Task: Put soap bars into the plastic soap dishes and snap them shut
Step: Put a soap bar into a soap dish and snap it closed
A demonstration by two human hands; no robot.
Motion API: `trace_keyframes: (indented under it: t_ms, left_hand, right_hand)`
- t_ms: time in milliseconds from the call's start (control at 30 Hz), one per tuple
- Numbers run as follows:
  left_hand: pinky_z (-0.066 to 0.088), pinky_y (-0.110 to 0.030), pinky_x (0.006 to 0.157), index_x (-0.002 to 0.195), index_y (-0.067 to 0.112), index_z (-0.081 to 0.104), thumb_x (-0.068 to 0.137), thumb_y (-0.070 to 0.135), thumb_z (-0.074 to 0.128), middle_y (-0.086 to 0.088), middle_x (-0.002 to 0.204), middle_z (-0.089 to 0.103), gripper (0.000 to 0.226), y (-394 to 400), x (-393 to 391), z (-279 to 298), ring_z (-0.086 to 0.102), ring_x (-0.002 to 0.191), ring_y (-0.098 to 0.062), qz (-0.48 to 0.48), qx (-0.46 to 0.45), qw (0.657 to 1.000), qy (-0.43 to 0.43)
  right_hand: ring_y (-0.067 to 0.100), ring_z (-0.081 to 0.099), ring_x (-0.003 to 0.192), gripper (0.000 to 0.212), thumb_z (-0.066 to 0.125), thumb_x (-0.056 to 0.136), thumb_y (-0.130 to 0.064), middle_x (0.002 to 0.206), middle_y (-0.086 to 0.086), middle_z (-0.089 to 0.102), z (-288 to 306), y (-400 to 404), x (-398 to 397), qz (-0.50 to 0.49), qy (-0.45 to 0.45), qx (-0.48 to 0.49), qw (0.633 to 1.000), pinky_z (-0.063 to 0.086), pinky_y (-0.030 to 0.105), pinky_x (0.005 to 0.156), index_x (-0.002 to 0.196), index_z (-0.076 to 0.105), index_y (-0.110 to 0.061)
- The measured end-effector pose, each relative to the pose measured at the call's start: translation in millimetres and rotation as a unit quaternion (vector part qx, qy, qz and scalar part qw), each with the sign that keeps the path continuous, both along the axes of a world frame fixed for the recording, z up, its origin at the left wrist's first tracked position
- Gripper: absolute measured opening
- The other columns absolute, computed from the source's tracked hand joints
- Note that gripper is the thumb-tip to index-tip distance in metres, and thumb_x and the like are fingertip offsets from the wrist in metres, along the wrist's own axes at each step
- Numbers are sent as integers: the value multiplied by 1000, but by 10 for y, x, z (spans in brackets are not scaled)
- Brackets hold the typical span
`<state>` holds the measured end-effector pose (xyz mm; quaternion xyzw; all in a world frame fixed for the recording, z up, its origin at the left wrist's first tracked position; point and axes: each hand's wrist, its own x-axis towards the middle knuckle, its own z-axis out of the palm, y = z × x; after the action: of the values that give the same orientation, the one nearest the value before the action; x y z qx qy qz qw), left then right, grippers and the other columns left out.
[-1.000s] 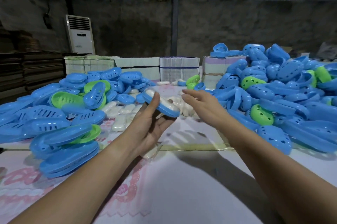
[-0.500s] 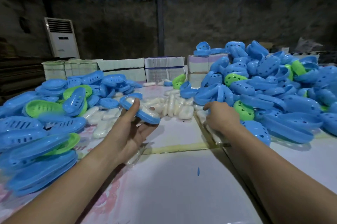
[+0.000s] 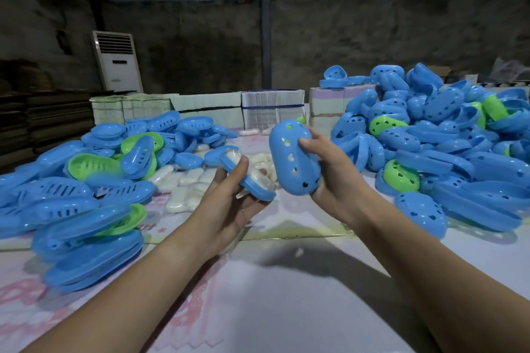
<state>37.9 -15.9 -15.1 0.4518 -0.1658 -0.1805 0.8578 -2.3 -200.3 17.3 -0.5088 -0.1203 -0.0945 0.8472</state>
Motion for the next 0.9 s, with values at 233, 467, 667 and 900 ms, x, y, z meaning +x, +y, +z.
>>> trace_keyframes:
  t_ms: [233, 467, 667, 900]
  left_hand:
    - [59, -45, 92, 145, 14, 48, 84, 24, 72, -17, 131, 68, 67, -1, -72, 26, 66, 119, -34, -48, -49, 997, -47]
    - [59, -44, 89, 144, 12, 49, 84, 22, 74, -17, 130, 68, 66, -6, -91, 26, 67, 118, -34, -43, -34, 997, -61]
    - [60, -36, 78, 120, 28, 71, 78, 34, 81, -5, 124, 72, 43, 27, -120, 22, 72, 109, -26, -58, 75, 987, -130]
    - [60, -36, 72, 119, 32, 72, 73, 38, 84, -2, 120, 73, 48, -5, -154, 21, 74, 103, -19, -45, 113, 982, -142]
  right_hand:
    - [13, 64, 105, 66, 74, 80, -46, 128, -4, 55, -147, 282, -25, -145, -3, -312, 939, 52, 19, 73, 138, 42, -44]
    - [-6, 58, 110, 57, 64, 89, -52, 133, -17, 54, -204, 298, -51, -137, -49, -356, 923, 50, 13, 86, 141, 39, -47]
    - [-9, 56, 116, 84, 61, 72, -67, 133, -26, 54, -166, 328, -68, -149, -68, -314, 935, 52, 13, 89, 149, 35, -46]
    - [-8, 46, 126, 55, 53, 97, -47, 142, -25, 43, -207, 328, -33, -147, -49, -325, 933, 43, 3, 84, 149, 36, -42]
